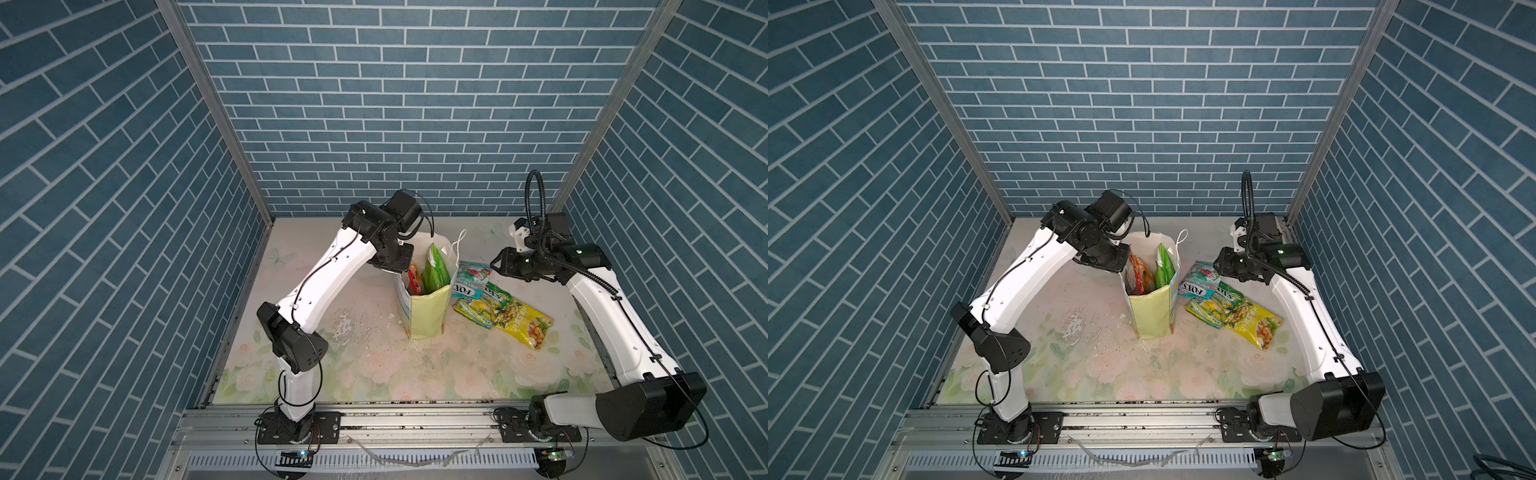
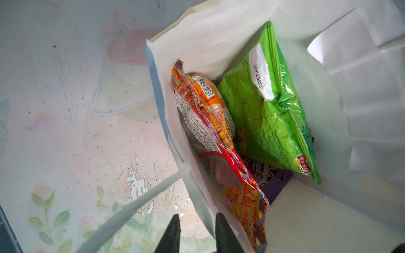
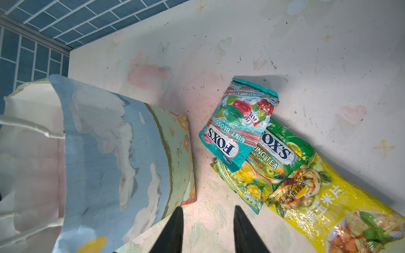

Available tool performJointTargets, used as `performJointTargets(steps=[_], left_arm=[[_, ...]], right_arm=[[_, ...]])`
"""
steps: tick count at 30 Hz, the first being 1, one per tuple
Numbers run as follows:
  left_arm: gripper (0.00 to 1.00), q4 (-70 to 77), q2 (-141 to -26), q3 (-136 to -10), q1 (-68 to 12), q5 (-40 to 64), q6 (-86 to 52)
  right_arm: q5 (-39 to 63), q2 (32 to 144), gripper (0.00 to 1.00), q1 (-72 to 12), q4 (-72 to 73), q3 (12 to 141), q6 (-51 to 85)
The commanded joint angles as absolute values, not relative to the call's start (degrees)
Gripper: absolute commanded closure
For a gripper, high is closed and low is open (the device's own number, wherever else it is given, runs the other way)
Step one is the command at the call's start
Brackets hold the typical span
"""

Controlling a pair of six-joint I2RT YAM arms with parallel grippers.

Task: Take the snacks out of the paper bag
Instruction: Move the paper bag to the middle-right of the table.

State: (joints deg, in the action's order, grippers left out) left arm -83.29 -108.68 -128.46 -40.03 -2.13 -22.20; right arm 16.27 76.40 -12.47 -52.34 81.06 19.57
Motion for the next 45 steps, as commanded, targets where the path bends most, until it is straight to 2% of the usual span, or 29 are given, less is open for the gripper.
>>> performJointTargets(steps=[1, 10, 15, 24, 38, 45], left_arm=[[0.75, -79.05, -108.64, -126.57, -39.66, -2.86, -22.17], [0.85, -77.72, -108.76, -123.41, -38.06, -3.70, -21.32], [0.84, -77.15, -108.37, -123.71, -36.68, -6.00, -19.36], [0.84, -73.31, -110.92, -123.38, -32.32, -0.50, -15.59], [0.83, -78.34, -123.54, -144.78, -27.73, 6.23, -9.10], [0.82, -78.31, -126.84, -148.73, -24.95, 10.33, -8.26]], right_arm=[[18.95, 74.97, 0.61, -12.39, -53.61, 78.90, 18.37], [28.55, 77.43, 0.64, -13.48, -43.69, 66.25, 27.16], [29.18, 82.18, 0.68, -15.88, -39.87, 64.09, 29.28], [29.00, 92.72, 0.71, -19.93, -33.31, 63.78, 33.30], [33.76, 107.97, 0.72, -25.71, -27.20, 73.22, 38.57], [37.59, 111.27, 0.72, -26.87, -20.98, 75.59, 43.85]])
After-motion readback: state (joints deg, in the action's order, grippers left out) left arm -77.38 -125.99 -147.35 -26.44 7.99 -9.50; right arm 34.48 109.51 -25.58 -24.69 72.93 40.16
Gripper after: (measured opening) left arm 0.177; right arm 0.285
